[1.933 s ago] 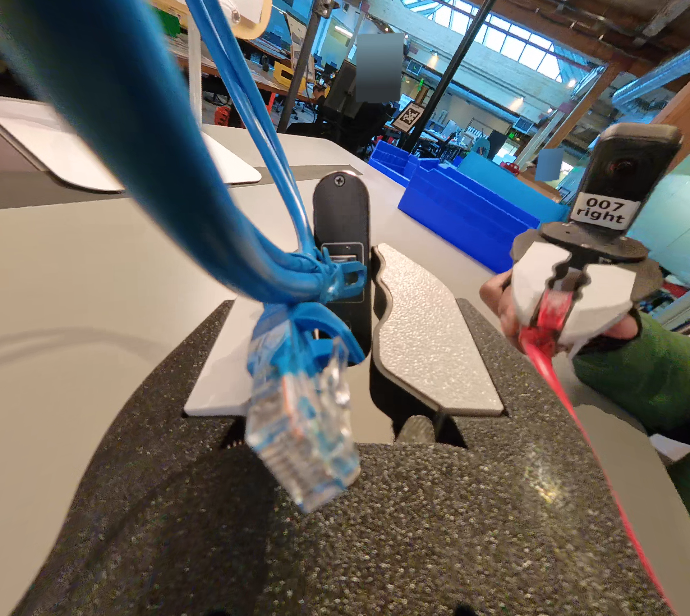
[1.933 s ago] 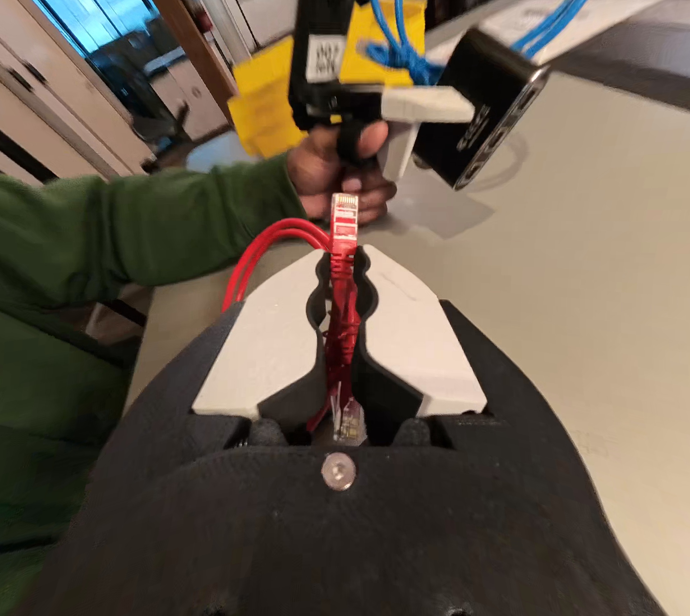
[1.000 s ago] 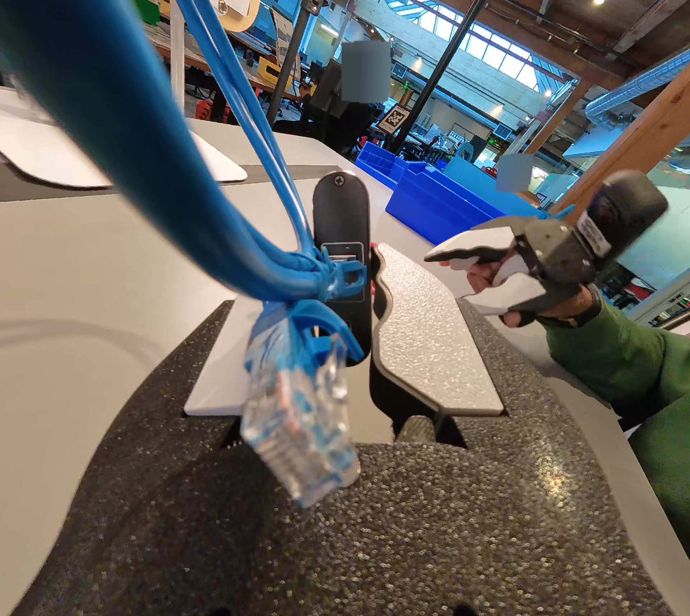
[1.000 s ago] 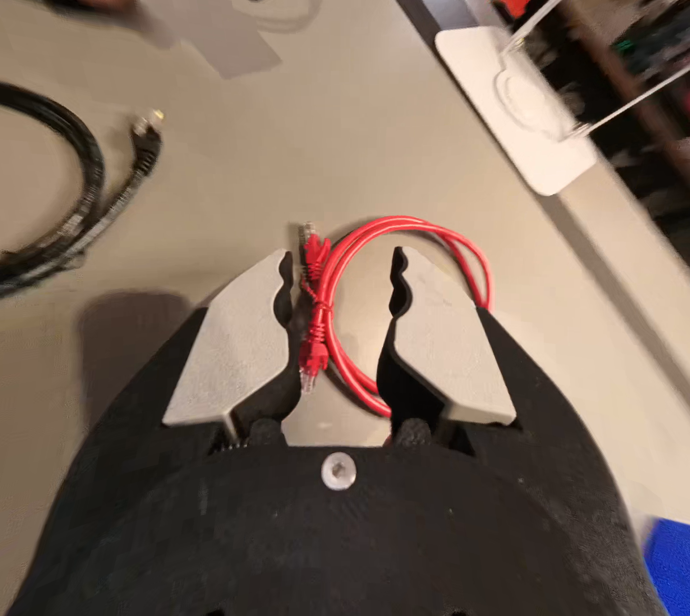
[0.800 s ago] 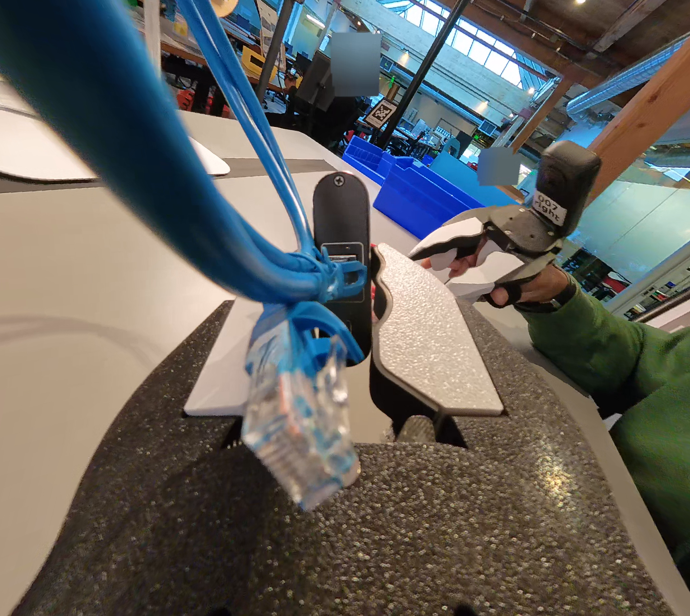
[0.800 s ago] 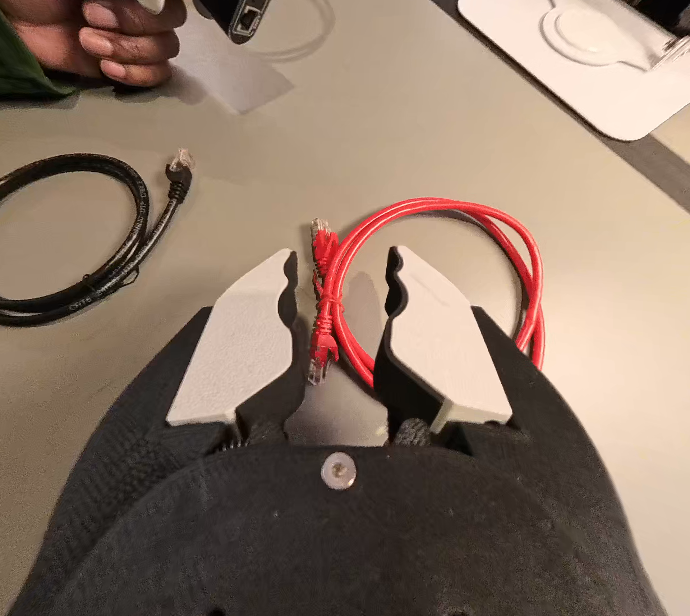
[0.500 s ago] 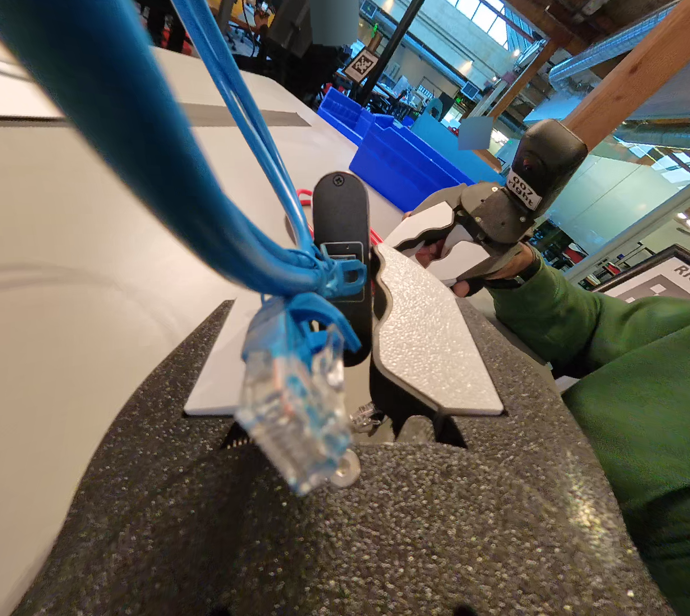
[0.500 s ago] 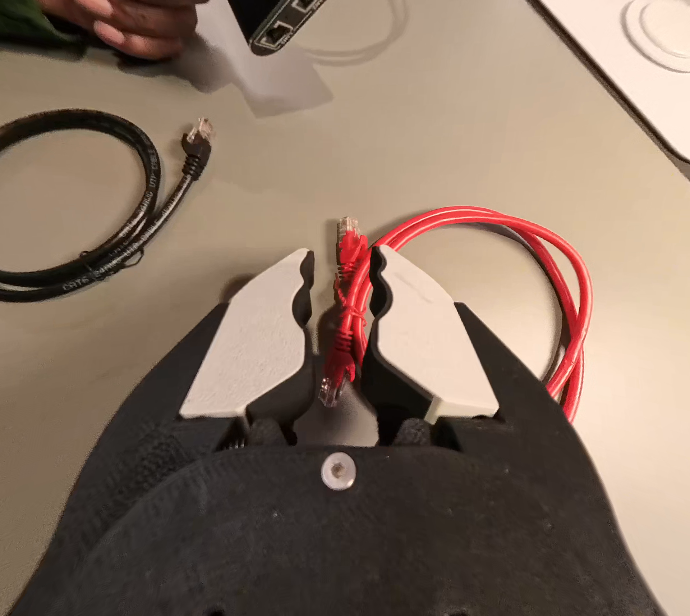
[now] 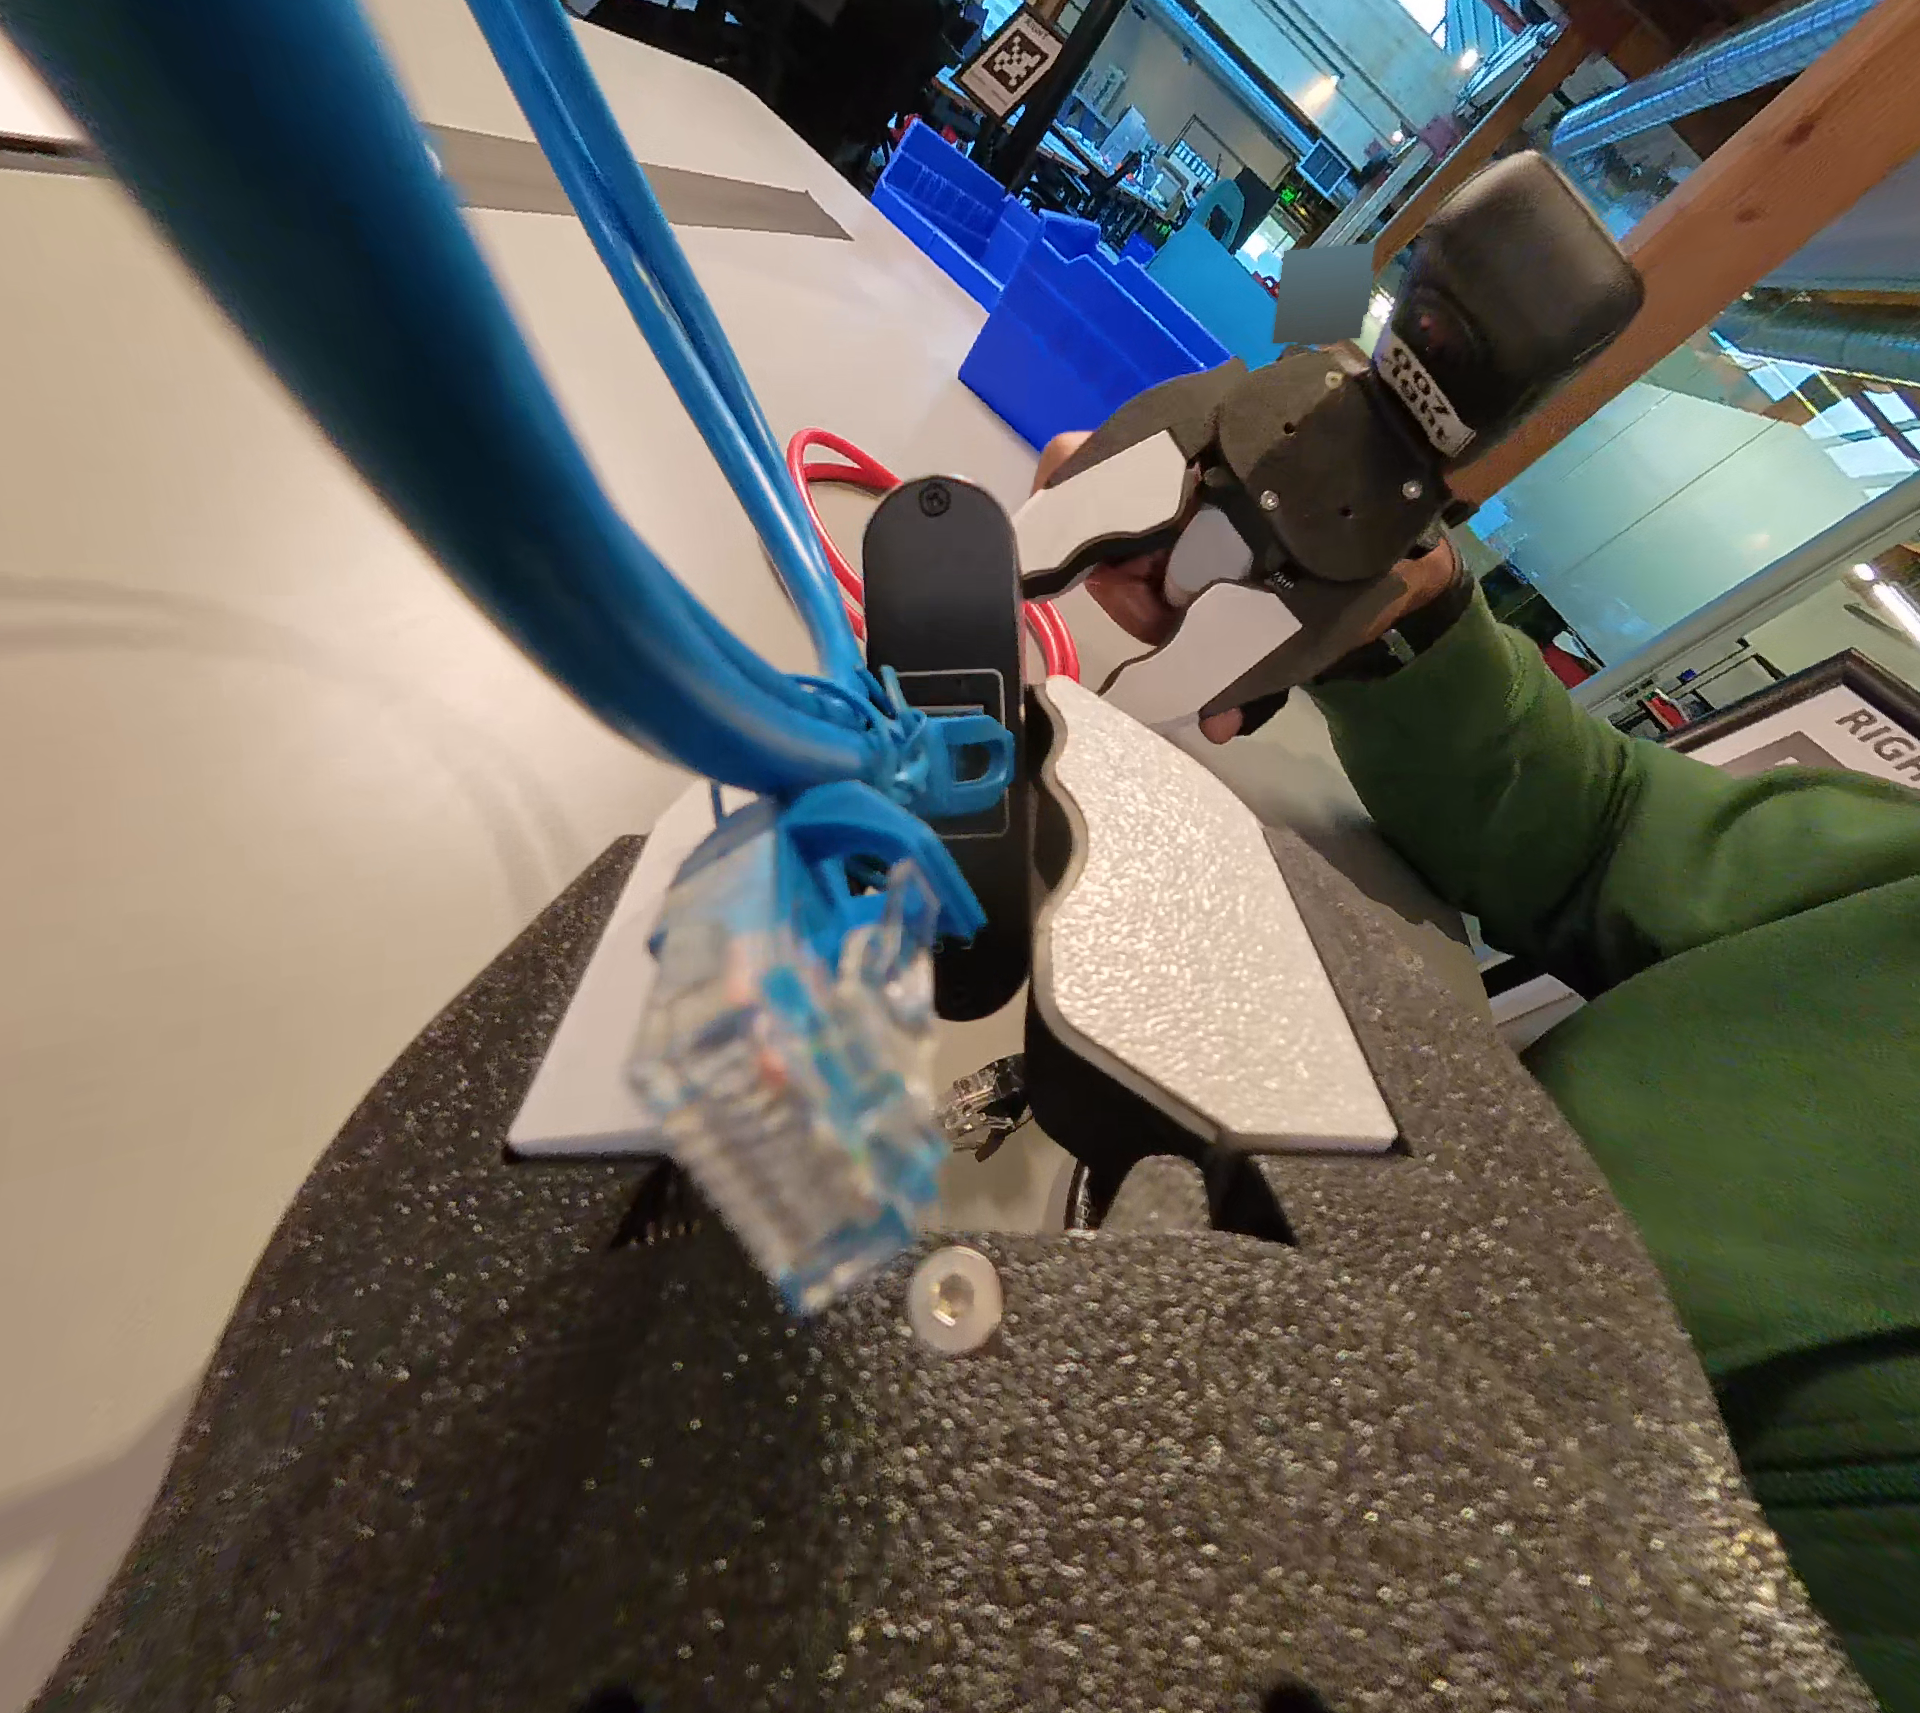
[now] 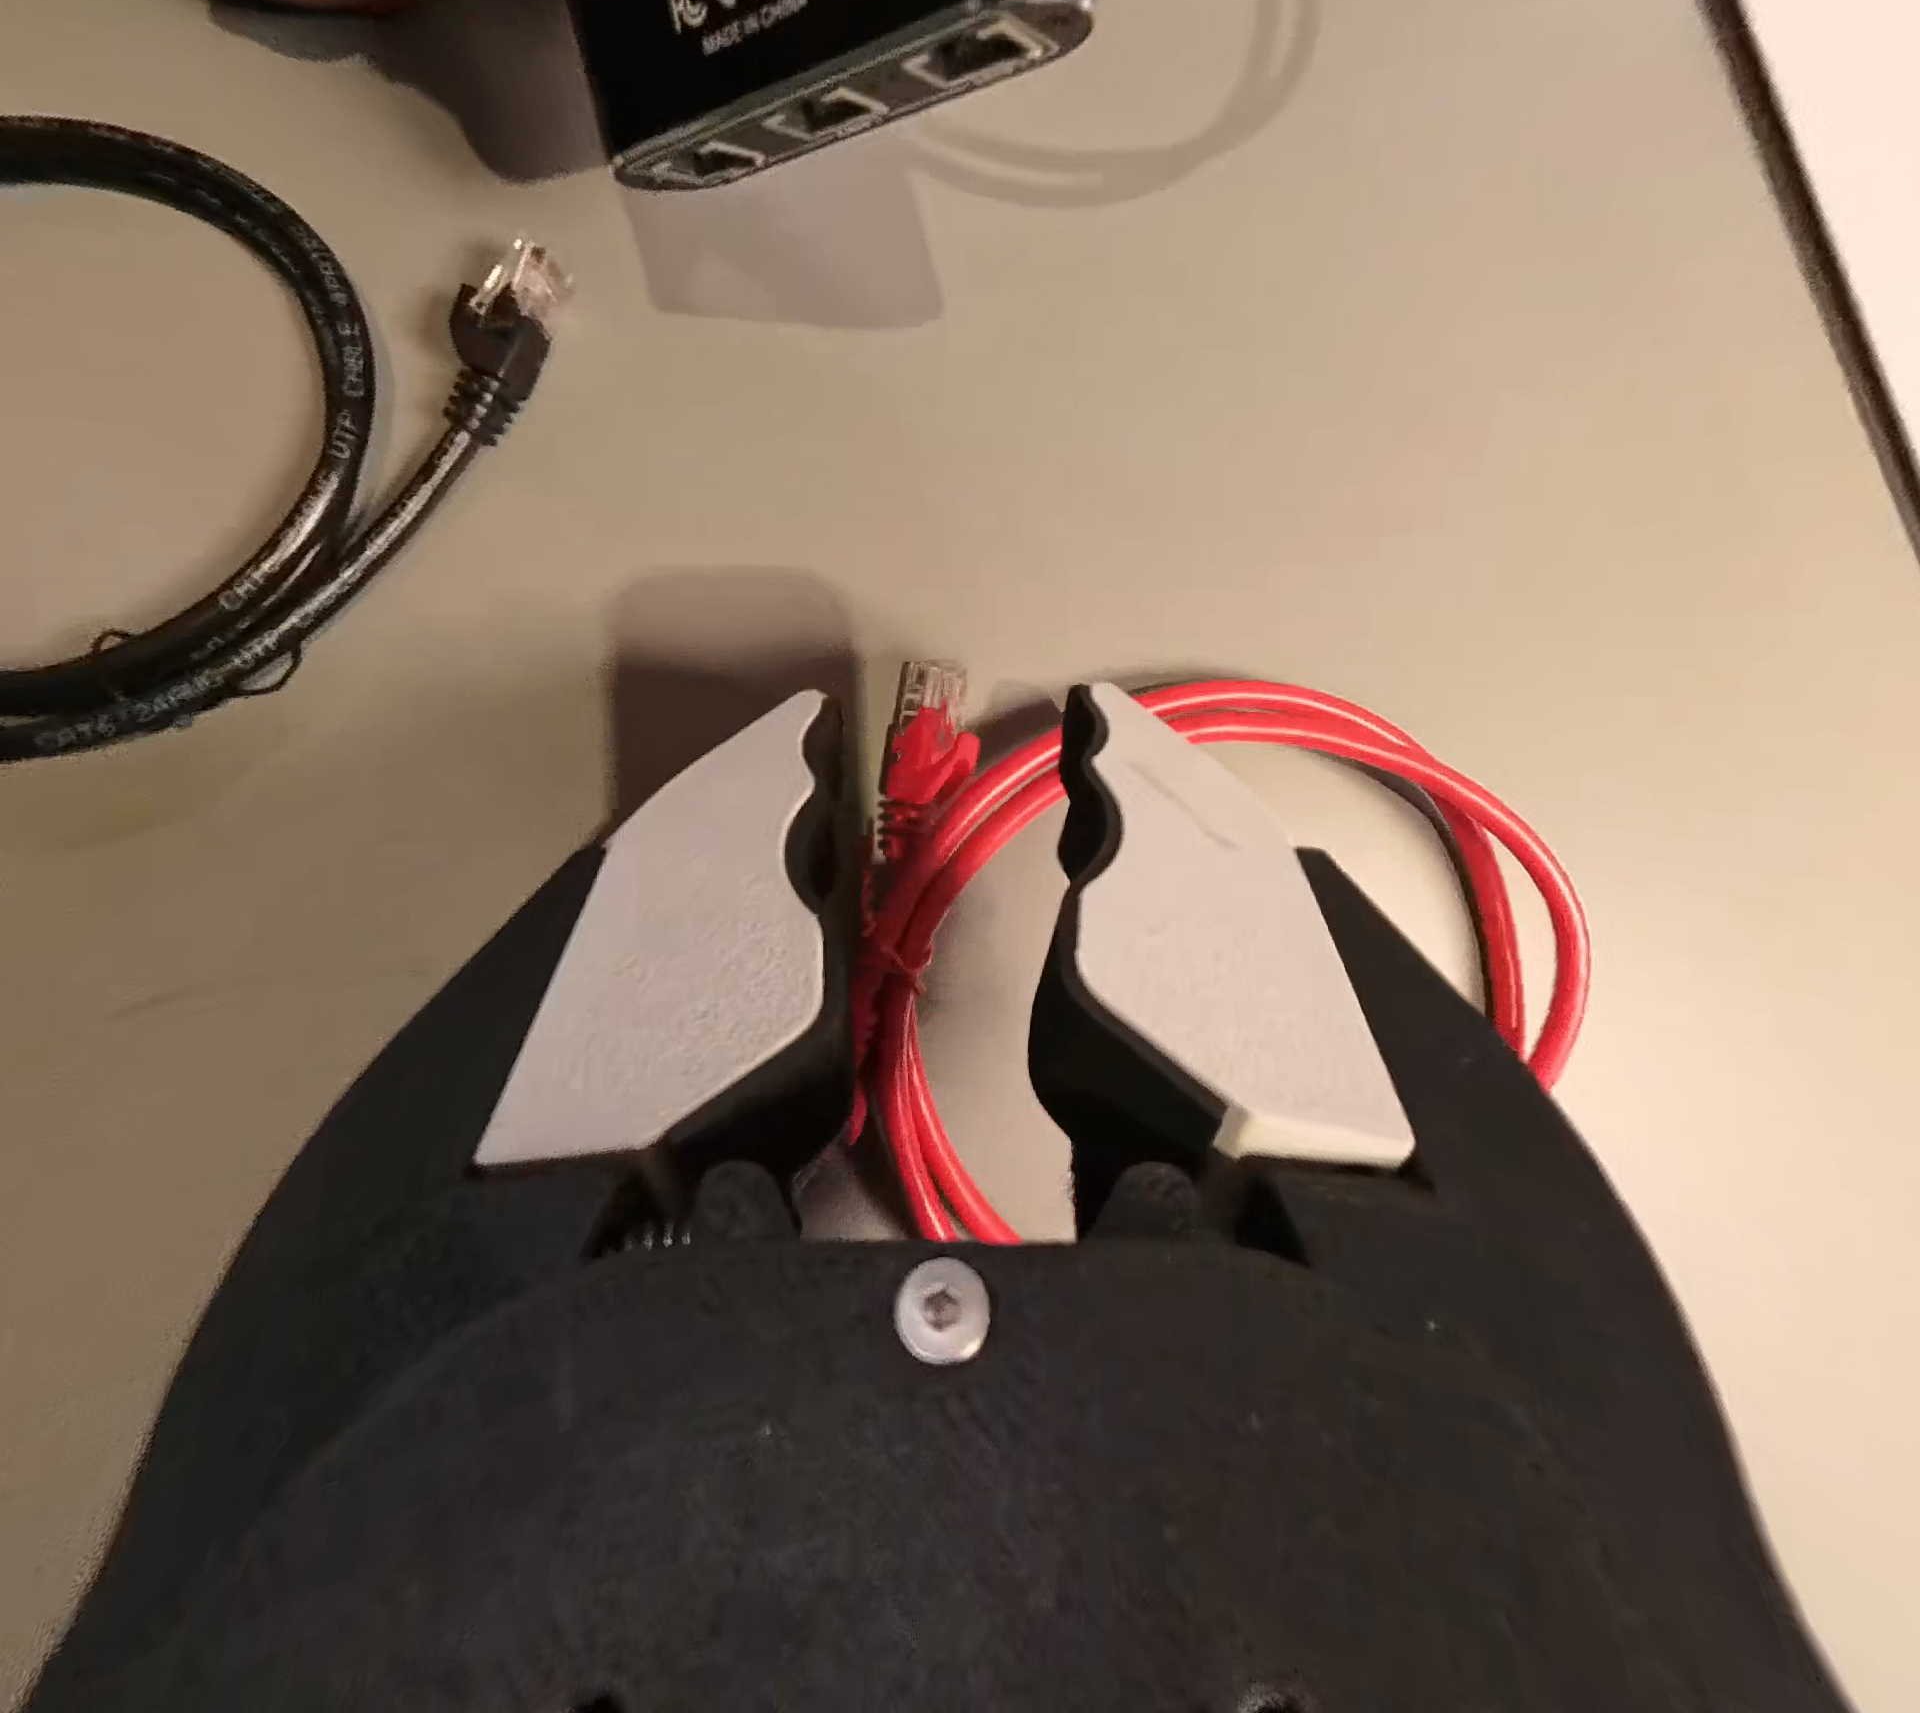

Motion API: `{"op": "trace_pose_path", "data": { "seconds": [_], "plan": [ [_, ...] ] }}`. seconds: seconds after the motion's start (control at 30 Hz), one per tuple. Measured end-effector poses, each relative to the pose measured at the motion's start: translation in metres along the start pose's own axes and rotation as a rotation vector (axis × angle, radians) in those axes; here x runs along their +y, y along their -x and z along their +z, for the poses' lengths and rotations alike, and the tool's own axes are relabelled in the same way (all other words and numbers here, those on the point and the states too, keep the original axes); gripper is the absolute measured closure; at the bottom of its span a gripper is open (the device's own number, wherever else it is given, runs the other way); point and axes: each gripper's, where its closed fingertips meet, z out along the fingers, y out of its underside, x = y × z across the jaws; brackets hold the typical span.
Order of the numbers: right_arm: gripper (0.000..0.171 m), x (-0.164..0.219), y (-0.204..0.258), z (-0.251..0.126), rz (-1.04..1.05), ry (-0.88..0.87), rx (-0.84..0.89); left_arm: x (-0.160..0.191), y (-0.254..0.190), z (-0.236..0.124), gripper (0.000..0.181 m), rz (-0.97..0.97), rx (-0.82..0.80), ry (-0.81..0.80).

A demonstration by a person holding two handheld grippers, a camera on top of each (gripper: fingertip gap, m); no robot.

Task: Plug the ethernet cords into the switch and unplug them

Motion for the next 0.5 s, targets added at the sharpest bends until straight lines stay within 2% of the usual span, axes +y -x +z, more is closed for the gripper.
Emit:
{"op": "trace_pose_path", "data": {
  "seconds": [0.27, 0.5],
  "plan": [
    [0.14, 0.017, 0.005, 0.011, 0.01, 0.034, -0.046, 0.004, 0.001, 0.003, 0.155, -0.019, 0.008, 0.029],
    [0.133, 0.028, 0.004, 0.004, 0.07, 0.054, -0.067, 0.005, 0.0, 0.004, 0.155, -0.018, 0.015, 0.04]
  ]
}}
